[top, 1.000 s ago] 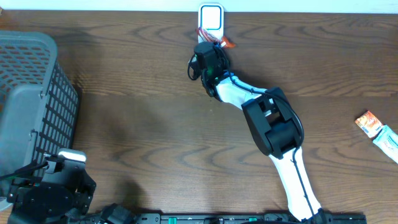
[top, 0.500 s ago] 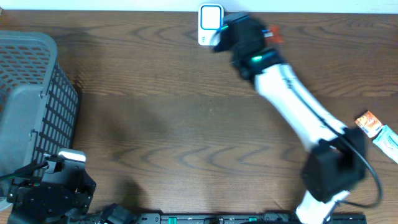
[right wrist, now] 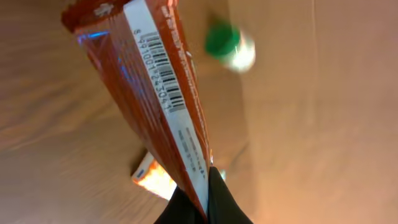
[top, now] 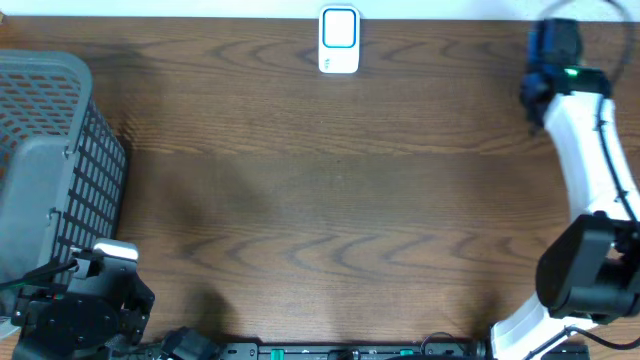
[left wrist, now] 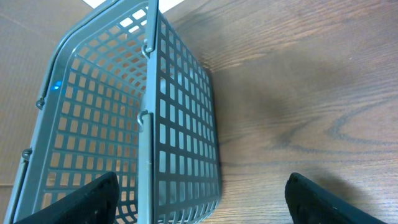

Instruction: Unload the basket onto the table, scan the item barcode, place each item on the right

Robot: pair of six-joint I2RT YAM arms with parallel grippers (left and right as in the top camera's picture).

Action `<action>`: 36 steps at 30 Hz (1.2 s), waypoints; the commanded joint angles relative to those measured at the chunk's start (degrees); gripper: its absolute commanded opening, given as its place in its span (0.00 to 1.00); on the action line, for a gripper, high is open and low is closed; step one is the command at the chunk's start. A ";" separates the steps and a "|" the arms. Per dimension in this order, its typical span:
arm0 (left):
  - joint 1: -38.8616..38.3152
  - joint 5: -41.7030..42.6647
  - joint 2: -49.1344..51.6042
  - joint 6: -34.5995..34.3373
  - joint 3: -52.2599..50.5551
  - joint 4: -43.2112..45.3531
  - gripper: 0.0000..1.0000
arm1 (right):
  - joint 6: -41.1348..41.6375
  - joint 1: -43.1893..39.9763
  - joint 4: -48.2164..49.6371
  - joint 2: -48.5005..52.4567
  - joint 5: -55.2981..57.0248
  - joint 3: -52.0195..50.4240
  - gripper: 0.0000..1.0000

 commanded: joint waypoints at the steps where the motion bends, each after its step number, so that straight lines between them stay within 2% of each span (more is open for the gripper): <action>1: 0.17 -0.33 -0.28 -0.55 0.28 0.00 0.86 | 21.81 -5.97 -1.22 -0.13 0.96 -3.45 0.02; 4: 0.17 -0.33 -0.28 -0.55 0.28 0.00 0.86 | 22.21 -10.19 -1.49 -0.13 -0.96 -5.29 0.16; 7: 0.17 -0.33 -0.28 -0.55 0.28 0.00 0.86 | 22.23 -12.46 -2.38 -0.17 -1.81 -5.27 0.13; 8: 0.17 -0.33 -0.28 -0.55 0.28 0.00 0.86 | 22.23 -13.00 -2.54 -0.26 -2.62 -5.18 0.19; 9: 0.17 -0.33 -0.28 -0.55 0.28 -0.02 0.86 | 22.21 -13.33 -2.69 -0.31 -4.07 -5.05 0.66; 10: 0.17 -0.33 -0.28 -0.55 0.28 0.00 0.86 | 22.05 -13.49 -3.06 -0.44 -5.64 -4.74 0.99; 14: 0.17 -0.33 -0.28 -0.55 0.28 -0.02 0.86 | 19.56 -13.03 -7.61 -2.21 -14.40 -1.29 0.99; 17: 0.17 -0.33 -0.28 -0.55 0.28 0.00 0.86 | 16.83 -12.83 -11.37 -7.85 -29.59 4.52 0.99; 22: 0.20 -0.33 -0.28 -0.55 0.28 0.00 0.86 | 16.35 -12.87 -11.10 -25.88 -49.90 13.73 0.99; 29: 0.17 -0.33 -0.28 -0.55 0.28 -0.02 0.86 | 13.35 -12.87 -15.45 -53.27 -52.26 15.26 0.99; 36: 0.17 -0.33 -0.28 -0.55 0.28 0.00 0.86 | 15.17 -12.20 -17.92 -75.06 -36.96 15.23 0.99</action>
